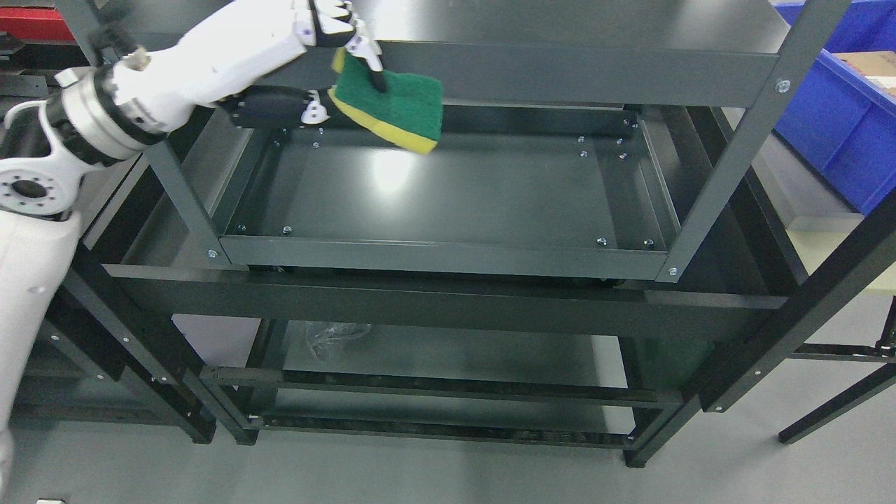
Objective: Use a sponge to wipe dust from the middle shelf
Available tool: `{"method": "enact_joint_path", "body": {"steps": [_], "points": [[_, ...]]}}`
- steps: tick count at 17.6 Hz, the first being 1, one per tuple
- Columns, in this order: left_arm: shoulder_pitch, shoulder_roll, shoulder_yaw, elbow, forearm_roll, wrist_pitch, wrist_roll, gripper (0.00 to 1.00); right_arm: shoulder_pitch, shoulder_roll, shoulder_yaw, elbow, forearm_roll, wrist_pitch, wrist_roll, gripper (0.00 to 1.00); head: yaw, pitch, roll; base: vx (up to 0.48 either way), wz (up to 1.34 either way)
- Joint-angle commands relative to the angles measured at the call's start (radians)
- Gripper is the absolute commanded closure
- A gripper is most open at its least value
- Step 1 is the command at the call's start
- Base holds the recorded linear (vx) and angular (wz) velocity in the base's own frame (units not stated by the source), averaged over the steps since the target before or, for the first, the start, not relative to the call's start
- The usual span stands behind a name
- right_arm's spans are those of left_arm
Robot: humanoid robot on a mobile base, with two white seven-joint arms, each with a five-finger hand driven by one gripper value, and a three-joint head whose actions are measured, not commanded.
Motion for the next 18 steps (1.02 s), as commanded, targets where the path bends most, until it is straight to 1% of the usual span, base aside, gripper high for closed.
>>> {"method": "enact_joint_path", "body": {"steps": [1, 3, 5, 8, 10, 11, 12, 14, 15, 16, 17, 18], "points": [[0.087, 0.496, 0.076, -0.013, 0.220, 0.000, 0.000, 0.98, 0.000, -0.017, 0.000, -0.017, 0.000, 0.001, 0.000, 0.00, 0.0000, 0.000, 0.000, 0.008, -0.04], [0.142, 0.582, 0.085, 0.001, 0.276, 0.000, 0.000, 0.98, 0.000, -0.017, 0.000, -0.017, 0.000, 0.001, 0.000, 0.00, 0.0000, 0.000, 0.000, 0.009, -0.03], [0.204, 0.647, 0.117, 0.022, 0.313, 0.000, 0.000, 0.97, 0.000, -0.017, 0.000, -0.017, 0.000, 0.001, 0.000, 0.00, 0.0000, 0.000, 0.000, 0.007, -0.03], [0.233, 0.684, 0.141, 0.051, 0.343, 0.000, 0.001, 0.96, 0.000, -0.017, 0.000, -0.017, 0.000, 0.001, 0.000, 0.00, 0.0000, 0.000, 0.000, 0.002, -0.01], [0.233, 0.682, 0.142, 0.053, 0.345, 0.000, 0.001, 0.96, 0.000, -0.017, 0.000, -0.017, 0.000, 0.001, 0.000, 0.00, 0.0000, 0.000, 0.000, 0.000, 0.00], [0.232, 0.667, 0.139, 0.051, 0.342, 0.000, 0.001, 0.96, 0.000, -0.017, 0.000, -0.017, 0.000, 0.001, 0.000, 0.00, 0.0000, 0.000, 0.000, 0.000, 0.00], [0.221, 0.647, 0.135, 0.050, 0.333, 0.000, 0.003, 0.97, 0.000, -0.017, 0.001, -0.017, 0.000, 0.001, 0.000, 0.00, 0.0000, 0.000, 0.000, 0.000, 0.00], [0.178, 0.468, 0.119, 0.041, 0.266, 0.000, 0.000, 0.96, 0.000, -0.017, 0.000, -0.017, 0.000, 0.001, 0.000, 0.00, 0.0000, 0.000, 0.000, 0.000, 0.00], [0.116, 0.379, 0.084, 0.042, 0.195, 0.000, -0.009, 0.96, 0.000, -0.017, 0.001, -0.017, 0.000, 0.001, 0.000, 0.00, 0.0000, 0.000, 0.000, 0.000, 0.00], [0.065, 0.307, 0.023, 0.047, 0.140, 0.000, -0.013, 0.96, 0.000, -0.017, 0.000, -0.017, 0.000, 0.001, 0.000, 0.00, 0.0000, 0.000, 0.000, 0.000, 0.00], [0.033, 0.250, -0.022, 0.047, 0.114, 0.000, -0.013, 0.97, 0.000, -0.017, 0.000, -0.017, 0.000, 0.001, 0.000, 0.00, 0.0000, 0.000, 0.000, 0.000, 0.00], [0.000, 0.169, -0.060, 0.047, 0.089, 0.000, -0.013, 0.97, 0.000, -0.017, 0.000, -0.017, 0.000, 0.001, 0.000, 0.00, 0.0000, 0.000, 0.000, 0.000, 0.00]]}}
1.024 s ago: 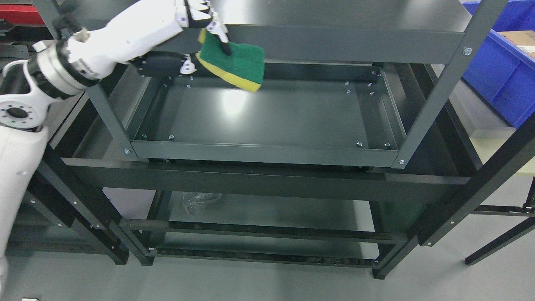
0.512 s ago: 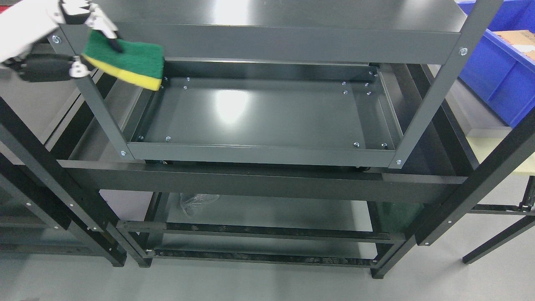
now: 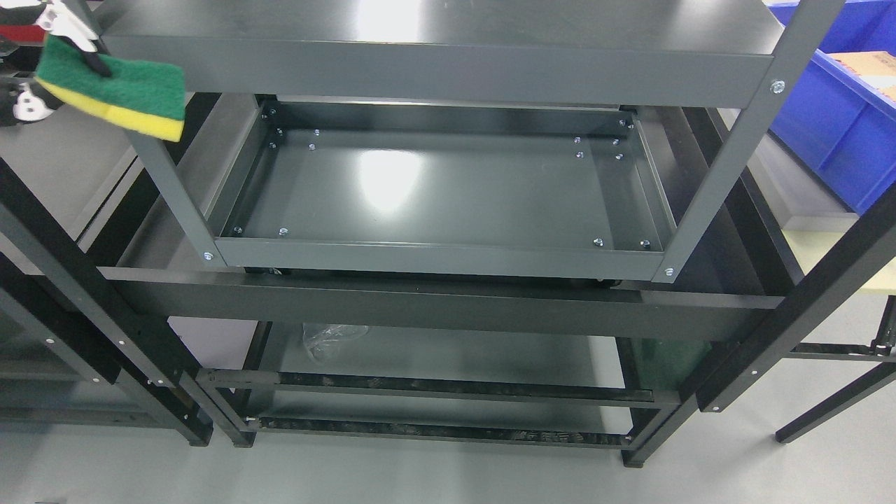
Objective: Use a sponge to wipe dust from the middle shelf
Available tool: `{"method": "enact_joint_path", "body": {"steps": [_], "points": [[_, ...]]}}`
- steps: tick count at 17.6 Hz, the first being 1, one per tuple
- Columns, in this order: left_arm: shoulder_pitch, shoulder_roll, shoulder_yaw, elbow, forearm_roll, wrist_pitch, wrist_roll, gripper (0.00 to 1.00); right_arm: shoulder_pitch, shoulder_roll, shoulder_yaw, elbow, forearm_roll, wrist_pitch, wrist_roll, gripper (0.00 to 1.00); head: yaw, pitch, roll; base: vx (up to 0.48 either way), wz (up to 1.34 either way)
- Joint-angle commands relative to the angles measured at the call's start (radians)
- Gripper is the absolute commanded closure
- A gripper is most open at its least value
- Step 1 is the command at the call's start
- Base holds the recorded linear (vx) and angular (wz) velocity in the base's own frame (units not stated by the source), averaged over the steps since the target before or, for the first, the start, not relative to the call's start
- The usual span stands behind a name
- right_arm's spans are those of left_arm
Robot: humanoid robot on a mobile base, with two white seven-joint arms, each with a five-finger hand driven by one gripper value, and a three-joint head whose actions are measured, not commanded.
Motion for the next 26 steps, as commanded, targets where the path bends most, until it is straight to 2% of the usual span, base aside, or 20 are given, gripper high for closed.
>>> {"method": "enact_joint_path", "body": {"steps": [1, 5, 8, 11, 13, 16, 20, 22, 24, 26], "points": [[-0.157, -0.333, -0.150, 0.014, -0.159, 0.000, -0.007, 0.97, 0.000, -0.017, 0.000, -0.017, 0.000, 0.001, 0.003, 0.00, 0.0000, 0.000, 0.000, 0.000, 0.00], [-0.253, -0.643, -0.224, 0.018, -0.296, 0.000, -0.014, 0.97, 0.000, -0.017, 0.000, -0.017, 0.000, 0.001, 0.003, 0.00, 0.0000, 0.000, 0.000, 0.000, 0.00], [-0.287, -0.832, -0.274, 0.044, -0.374, 0.000, -0.015, 0.97, 0.000, -0.017, 0.000, -0.017, 0.000, 0.001, 0.003, 0.00, 0.0000, 0.000, 0.000, 0.000, 0.00], [-0.359, -1.022, -0.285, 0.145, -0.449, 0.000, -0.015, 0.97, 0.000, -0.017, 0.000, -0.017, 0.000, 0.001, 0.003, 0.00, 0.0000, 0.000, 0.000, 0.000, 0.00], [-0.411, -1.024, -0.285, 0.228, -0.494, 0.000, -0.014, 0.97, 0.000, -0.017, 0.000, -0.017, 0.000, 0.001, 0.003, 0.00, 0.0000, 0.000, 0.000, 0.000, 0.00], [-0.479, -1.024, -0.389, 0.304, -0.522, 0.000, 0.046, 0.97, 0.000, -0.017, 0.000, -0.017, 0.000, 0.001, 0.003, 0.00, 0.0000, 0.000, 0.000, 0.001, 0.00], [-0.481, -1.024, -0.432, 0.288, -0.508, 0.000, 0.068, 0.96, 0.000, -0.017, 0.001, -0.017, 0.000, 0.001, 0.003, 0.00, 0.0000, 0.000, 0.000, 0.000, 0.00], [-0.478, -1.024, -0.448, 0.276, -0.436, 0.000, 0.068, 0.96, 0.000, -0.017, 0.000, -0.017, 0.000, 0.001, 0.003, 0.00, 0.0000, 0.000, 0.000, 0.000, 0.00], [-0.473, -1.024, -0.521, 0.255, -0.352, 0.000, 0.060, 0.96, 0.000, -0.017, 0.000, -0.017, 0.000, 0.001, 0.003, 0.00, 0.0000, 0.000, 0.000, 0.000, 0.00], [-0.432, -1.024, -0.599, 0.235, -0.345, 0.000, 0.059, 0.96, 0.000, -0.017, 0.000, -0.017, 0.000, 0.001, 0.003, 0.00, 0.0000, 0.000, 0.000, 0.000, 0.00]]}}
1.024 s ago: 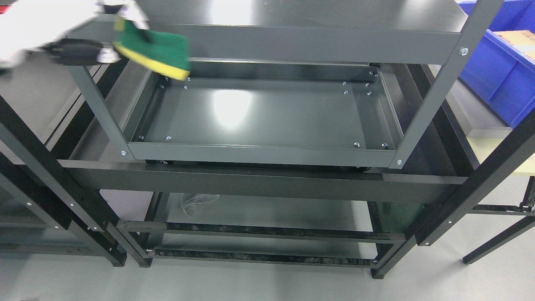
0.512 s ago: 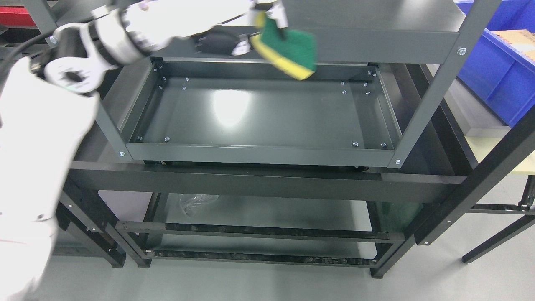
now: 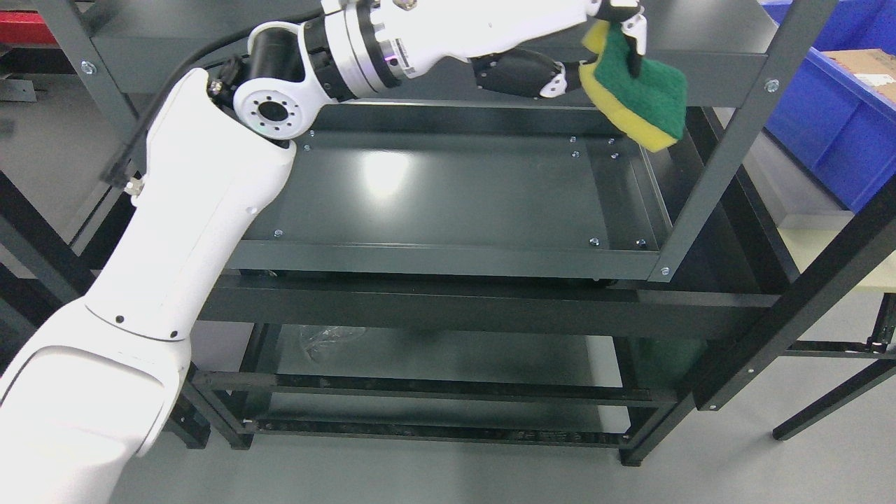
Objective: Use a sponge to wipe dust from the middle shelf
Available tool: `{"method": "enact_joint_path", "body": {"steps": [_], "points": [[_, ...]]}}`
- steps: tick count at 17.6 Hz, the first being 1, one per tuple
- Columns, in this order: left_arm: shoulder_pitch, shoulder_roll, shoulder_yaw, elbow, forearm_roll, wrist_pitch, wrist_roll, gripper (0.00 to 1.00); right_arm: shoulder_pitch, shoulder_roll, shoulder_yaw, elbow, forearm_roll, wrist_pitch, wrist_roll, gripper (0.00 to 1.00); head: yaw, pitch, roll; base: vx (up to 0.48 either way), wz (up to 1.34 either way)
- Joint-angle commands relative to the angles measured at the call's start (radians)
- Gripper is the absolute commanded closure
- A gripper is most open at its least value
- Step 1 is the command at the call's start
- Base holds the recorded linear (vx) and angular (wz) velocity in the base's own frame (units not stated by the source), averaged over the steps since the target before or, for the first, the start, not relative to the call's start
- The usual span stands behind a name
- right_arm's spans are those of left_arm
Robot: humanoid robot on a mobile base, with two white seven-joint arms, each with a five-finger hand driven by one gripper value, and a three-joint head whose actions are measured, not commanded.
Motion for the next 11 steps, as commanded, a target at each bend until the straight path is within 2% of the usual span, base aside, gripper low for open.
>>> {"method": "enact_joint_path", "body": {"steps": [1, 4, 6, 7, 9, 11], "points": [[0.066, -0.117, -0.261, 0.010, 0.073, 0.002, -0.005, 0.96, 0.000, -0.017, 0.000, -0.017, 0.000, 0.001, -0.006, 0.00, 0.0000, 0.000, 0.000, 0.000, 0.00], [0.244, -0.117, -0.304, -0.025, 0.071, 0.016, -0.005, 0.96, 0.000, -0.017, 0.000, -0.017, 0.000, 0.001, -0.006, 0.00, 0.0000, 0.000, 0.000, 0.000, 0.00], [0.385, -0.117, -0.277, -0.027, 0.071, 0.019, -0.003, 0.97, 0.000, -0.017, 0.000, -0.017, 0.000, 0.001, -0.006, 0.00, 0.0000, 0.000, 0.000, 0.000, 0.00], [0.437, -0.117, -0.229, -0.026, 0.071, 0.021, 0.004, 0.97, 0.000, -0.017, 0.000, -0.017, 0.000, 0.001, -0.006, 0.00, 0.0000, 0.000, 0.000, 0.000, 0.00], [0.554, -0.117, -0.055, -0.016, 0.075, 0.030, 0.014, 0.97, 0.000, -0.017, 0.001, -0.017, 0.000, 0.001, -0.006, 0.00, 0.0000, 0.000, 0.000, 0.000, 0.00], [0.652, -0.117, 0.146, -0.016, 0.087, 0.070, 0.104, 0.97, 0.000, -0.017, 0.000, -0.017, 0.000, 0.001, -0.006, 0.00, 0.0000, 0.000, 0.000, 0.000, 0.00]]}}
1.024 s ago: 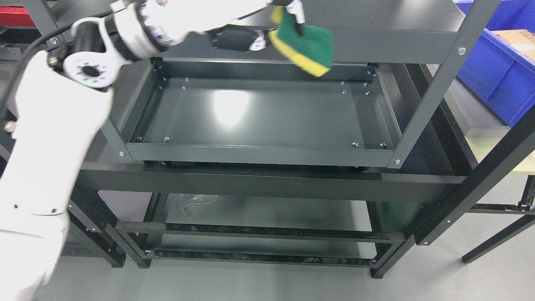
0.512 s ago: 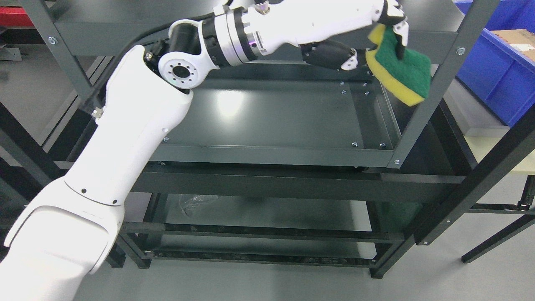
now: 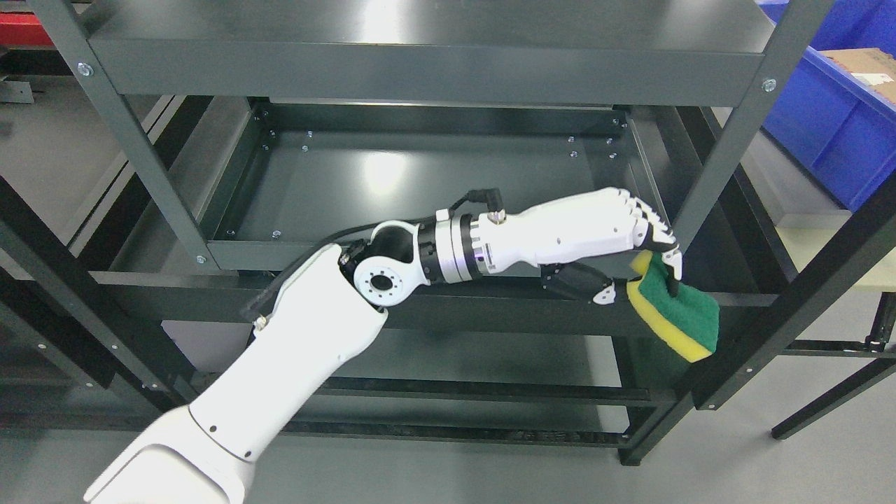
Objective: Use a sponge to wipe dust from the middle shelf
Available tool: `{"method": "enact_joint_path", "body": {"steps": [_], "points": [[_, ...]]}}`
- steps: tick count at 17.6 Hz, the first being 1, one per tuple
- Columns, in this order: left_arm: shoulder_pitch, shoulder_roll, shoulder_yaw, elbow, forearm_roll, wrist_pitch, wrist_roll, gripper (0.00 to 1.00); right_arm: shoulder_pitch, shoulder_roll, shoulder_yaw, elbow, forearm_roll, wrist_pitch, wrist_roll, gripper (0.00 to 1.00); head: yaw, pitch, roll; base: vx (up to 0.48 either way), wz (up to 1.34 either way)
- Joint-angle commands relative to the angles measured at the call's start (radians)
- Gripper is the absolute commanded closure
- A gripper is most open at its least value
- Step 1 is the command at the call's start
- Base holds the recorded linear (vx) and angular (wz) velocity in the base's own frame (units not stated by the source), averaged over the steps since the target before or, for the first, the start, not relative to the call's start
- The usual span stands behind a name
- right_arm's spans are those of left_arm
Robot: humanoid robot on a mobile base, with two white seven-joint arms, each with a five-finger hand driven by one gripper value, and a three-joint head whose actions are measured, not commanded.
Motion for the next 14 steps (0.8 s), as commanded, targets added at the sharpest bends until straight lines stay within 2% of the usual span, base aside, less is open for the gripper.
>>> {"method": "enact_joint_path", "body": {"steps": [1, 4, 7, 10, 14], "points": [[0.299, -0.029, 0.329, -0.006, 0.036, 0.045, 0.135, 0.97, 0.000, -0.017, 0.000, -0.017, 0.000, 0.001, 0.000, 0.00, 0.0000, 0.000, 0.000, 0.000, 0.00], [0.358, -0.029, 0.533, -0.010, 0.102, 0.149, 0.238, 0.97, 0.000, -0.017, 0.000, -0.017, 0.000, 0.001, 0.000, 0.00, 0.0000, 0.000, 0.000, 0.000, 0.00], [0.378, -0.029, 0.659, -0.050, 0.264, 0.345, 0.296, 0.97, 0.000, -0.017, 0.000, -0.017, 0.000, 0.001, 0.000, 0.00, 0.0000, 0.000, 0.000, 0.000, 0.00], [0.463, -0.029, 0.686, -0.192, 0.302, 0.526, 0.452, 0.97, 0.000, -0.017, 0.000, -0.017, 0.000, 0.001, 0.000, 0.00, 0.0000, 0.000, 0.000, 0.000, 0.00], [0.623, -0.029, 0.683, -0.416, 0.302, 0.547, 0.473, 0.99, 0.000, -0.017, 0.000, -0.017, 0.000, 0.001, 0.000, 0.00, 0.0000, 0.000, 0.000, 0.000, 0.00]]}}
